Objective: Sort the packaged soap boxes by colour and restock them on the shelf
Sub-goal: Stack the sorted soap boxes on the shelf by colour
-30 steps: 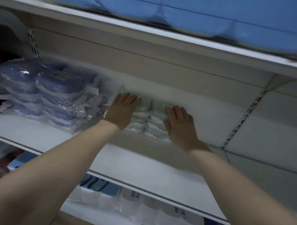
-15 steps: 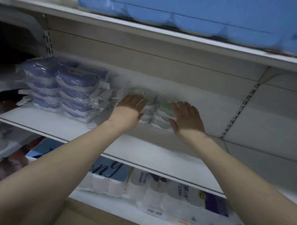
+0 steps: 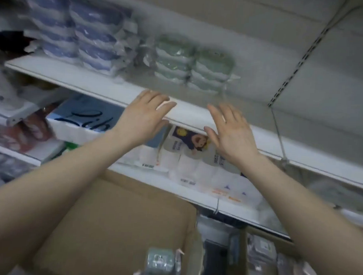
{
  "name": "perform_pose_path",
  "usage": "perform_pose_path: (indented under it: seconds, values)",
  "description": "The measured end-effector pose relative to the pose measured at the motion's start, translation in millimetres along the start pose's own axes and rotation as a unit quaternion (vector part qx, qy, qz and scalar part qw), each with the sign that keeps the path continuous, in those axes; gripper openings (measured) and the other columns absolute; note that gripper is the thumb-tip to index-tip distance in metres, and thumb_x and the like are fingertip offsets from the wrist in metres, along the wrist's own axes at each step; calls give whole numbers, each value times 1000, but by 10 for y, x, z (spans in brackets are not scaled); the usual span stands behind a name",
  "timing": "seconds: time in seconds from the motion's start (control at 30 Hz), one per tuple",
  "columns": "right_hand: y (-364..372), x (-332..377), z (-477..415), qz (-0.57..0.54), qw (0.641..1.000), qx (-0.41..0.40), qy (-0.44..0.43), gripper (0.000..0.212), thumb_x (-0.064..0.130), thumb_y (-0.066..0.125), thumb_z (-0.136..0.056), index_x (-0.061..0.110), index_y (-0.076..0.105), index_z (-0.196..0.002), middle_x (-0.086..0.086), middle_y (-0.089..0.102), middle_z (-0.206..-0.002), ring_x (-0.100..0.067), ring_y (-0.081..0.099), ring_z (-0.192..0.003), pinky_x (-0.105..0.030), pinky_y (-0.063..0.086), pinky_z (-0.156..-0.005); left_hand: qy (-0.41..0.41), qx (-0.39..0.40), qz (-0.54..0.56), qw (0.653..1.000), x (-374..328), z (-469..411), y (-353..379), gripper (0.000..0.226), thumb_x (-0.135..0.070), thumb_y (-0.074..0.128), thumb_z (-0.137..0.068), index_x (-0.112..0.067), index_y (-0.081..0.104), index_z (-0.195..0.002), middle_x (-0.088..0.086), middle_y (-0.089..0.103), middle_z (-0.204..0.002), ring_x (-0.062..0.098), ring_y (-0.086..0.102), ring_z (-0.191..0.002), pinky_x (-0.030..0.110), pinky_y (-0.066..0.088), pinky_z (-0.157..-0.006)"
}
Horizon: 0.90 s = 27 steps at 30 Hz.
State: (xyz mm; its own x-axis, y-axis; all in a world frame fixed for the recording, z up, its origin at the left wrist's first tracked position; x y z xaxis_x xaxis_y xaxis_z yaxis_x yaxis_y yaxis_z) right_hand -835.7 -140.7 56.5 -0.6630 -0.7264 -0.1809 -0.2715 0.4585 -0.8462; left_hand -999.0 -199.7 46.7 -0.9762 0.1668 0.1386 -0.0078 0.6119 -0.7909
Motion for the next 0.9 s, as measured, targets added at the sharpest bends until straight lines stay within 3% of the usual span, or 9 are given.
perform_pose_path:
  seconds: [0.2,0.3,0.4,0.57,0.67,0.77,0.9]
  values:
    - [735,478,1113,-87,991,86,-53,54,37,48,-99,5,44,-143,-21,49,-137,-38,46,-125,-47,36,-107,-92,69,51,992,-535,1244,531,45,-25,62,-87,-8,54,-128,15,56,-124,36,50,-114,46,38,-103]
    - [1325,783,1827,-129,975,158,-84,56,30,62,-92,5,47,-140,-21,52,-133,-38,49,-121,-46,41,-104,-159,131,87,975,-927,2059,973,50,-24,69,-82,-9,56,-127,13,58,-121,33,53,-110,43,48,-92]
    - [1956,1075,2560,-160,947,257,-106,69,23,77,-78,3,49,-138,-20,56,-128,-38,56,-113,-43,50,-95,-235,222,136,936,-1405,2913,1443,56,-22,78,-74,-13,59,-126,9,60,-121,30,57,-110,38,55,-75]
    - [2812,1483,3468,-180,898,387,-105,70,17,88,-60,3,61,-124,-19,63,-115,-36,65,-92,-39,56,-72,-346,398,211,823,-2174,4288,2140,64,-21,77,-75,-23,50,-133,2,53,-131,27,52,-118,45,58,-76]
    - [3299,1688,3868,-184,860,466,-100,79,16,82,-71,8,46,-141,-19,52,-132,-37,57,-112,-42,52,-84,-360,458,216,784,-2496,4785,2380,73,-15,81,-67,-22,50,-133,4,53,-130,29,55,-115,43,58,-77]
    - [3753,1906,4121,-189,826,520,-105,84,31,69,-88,16,20,-154,-19,28,-152,-37,33,-136,-46,38,-107,-360,490,221,762,-2666,5017,2599,75,-16,78,-73,-20,44,-140,7,46,-141,30,45,-128,42,48,-98]
    - [4207,2141,4216,-171,811,546,-123,99,45,69,-85,19,5,-156,-20,19,-157,-38,26,-141,-44,28,-112,-313,524,196,767,-2802,5165,2943,88,-19,75,-75,-26,27,-148,3,29,-152,27,26,-141,38,34,-111]
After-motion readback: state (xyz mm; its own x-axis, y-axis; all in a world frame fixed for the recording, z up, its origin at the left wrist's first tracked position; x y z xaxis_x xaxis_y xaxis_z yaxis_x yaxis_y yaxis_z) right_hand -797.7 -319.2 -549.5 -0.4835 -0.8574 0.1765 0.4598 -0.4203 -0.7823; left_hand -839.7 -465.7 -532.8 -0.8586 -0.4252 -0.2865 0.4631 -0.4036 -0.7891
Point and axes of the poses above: each hand's wrist, its own z-axis away from the middle knuckle, its own y-axis out of the palm, x = y × z, the point moved 10 cm from there along -z, towards the middle knuckle
